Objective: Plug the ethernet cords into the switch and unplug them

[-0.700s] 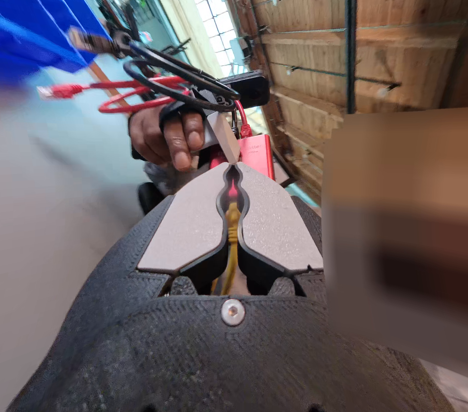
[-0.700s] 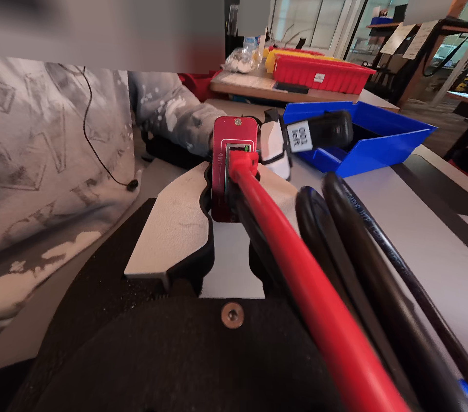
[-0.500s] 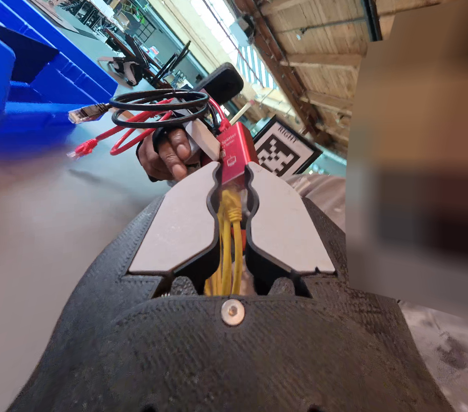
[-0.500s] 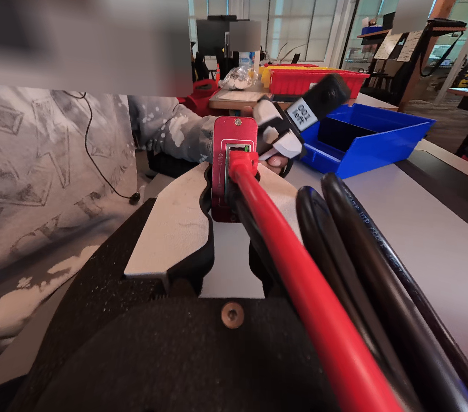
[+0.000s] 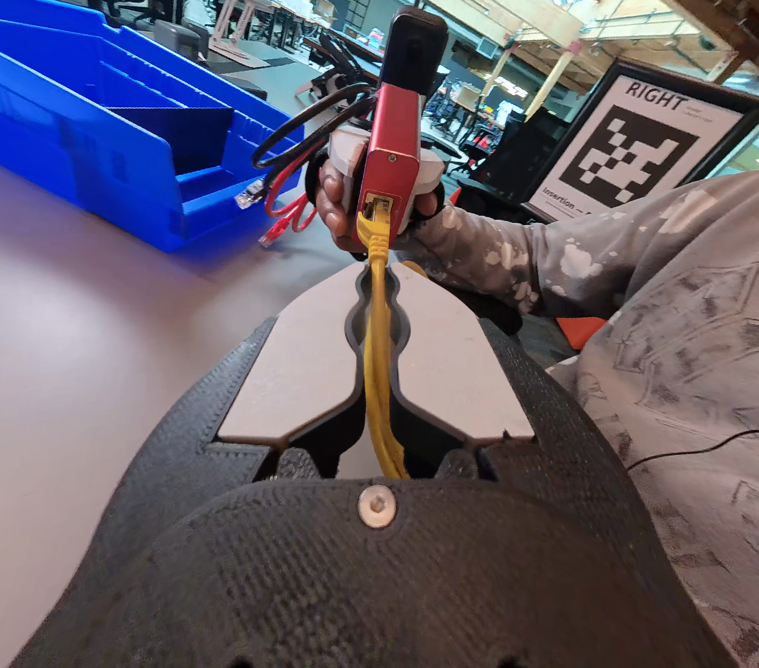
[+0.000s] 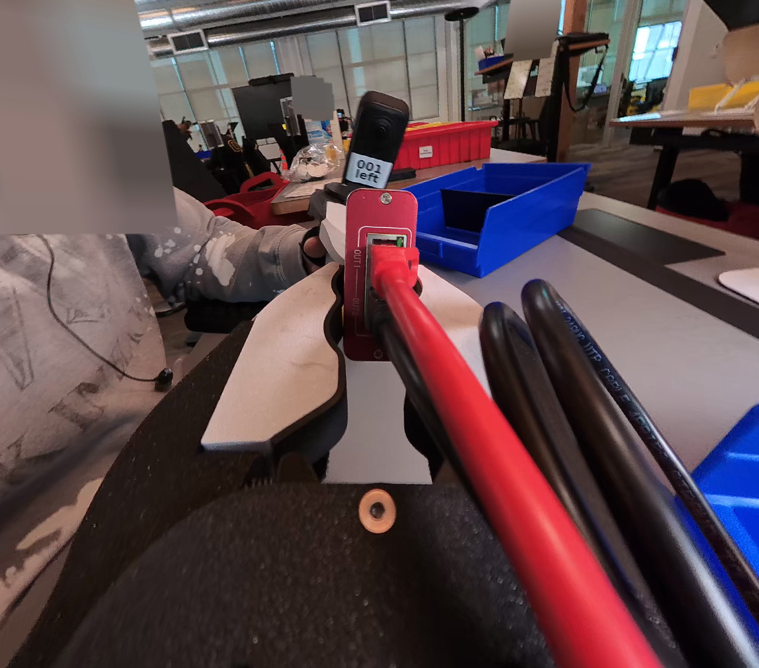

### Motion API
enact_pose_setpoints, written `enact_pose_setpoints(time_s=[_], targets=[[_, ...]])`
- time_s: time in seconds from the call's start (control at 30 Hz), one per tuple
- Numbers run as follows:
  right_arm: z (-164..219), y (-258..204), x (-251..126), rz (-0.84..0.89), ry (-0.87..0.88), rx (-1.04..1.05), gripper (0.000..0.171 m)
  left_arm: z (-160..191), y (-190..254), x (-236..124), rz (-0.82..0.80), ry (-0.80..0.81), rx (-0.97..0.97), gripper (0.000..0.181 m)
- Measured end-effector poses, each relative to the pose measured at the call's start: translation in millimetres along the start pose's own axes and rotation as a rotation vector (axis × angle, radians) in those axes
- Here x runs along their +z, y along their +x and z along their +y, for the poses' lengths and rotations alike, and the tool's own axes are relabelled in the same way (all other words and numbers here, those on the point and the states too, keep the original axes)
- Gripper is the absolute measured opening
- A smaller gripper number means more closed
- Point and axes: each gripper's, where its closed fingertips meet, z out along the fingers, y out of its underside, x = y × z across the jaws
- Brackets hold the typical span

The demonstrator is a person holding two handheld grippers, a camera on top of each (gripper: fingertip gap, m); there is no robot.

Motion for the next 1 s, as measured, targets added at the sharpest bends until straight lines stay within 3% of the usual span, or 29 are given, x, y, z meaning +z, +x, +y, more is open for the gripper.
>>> enact_pose_setpoints(time_s=[0.4, 0.53, 0.83, 1.0], targets=[[22, 1, 6, -0.022, -0.106, 0.108, 0.028, 5, -6, -5, -0.042, -0.062, 0.016, 0.006], [26, 0, 5, -0.032, -0.147, 0.11, 0.028, 20, -7, -2, -0.082, -0.175, 0.089, 0.006], [39, -5, -6, -0.049, -0.32, 0.107, 0.028, 41, -4, 13, -0.056, -0.236, 0.05, 0.005], [26, -3, -4, -0.035, -0.235, 0.095, 0.029, 38, -2, 16, -0.037, -0.21, 0.03, 0.006]])
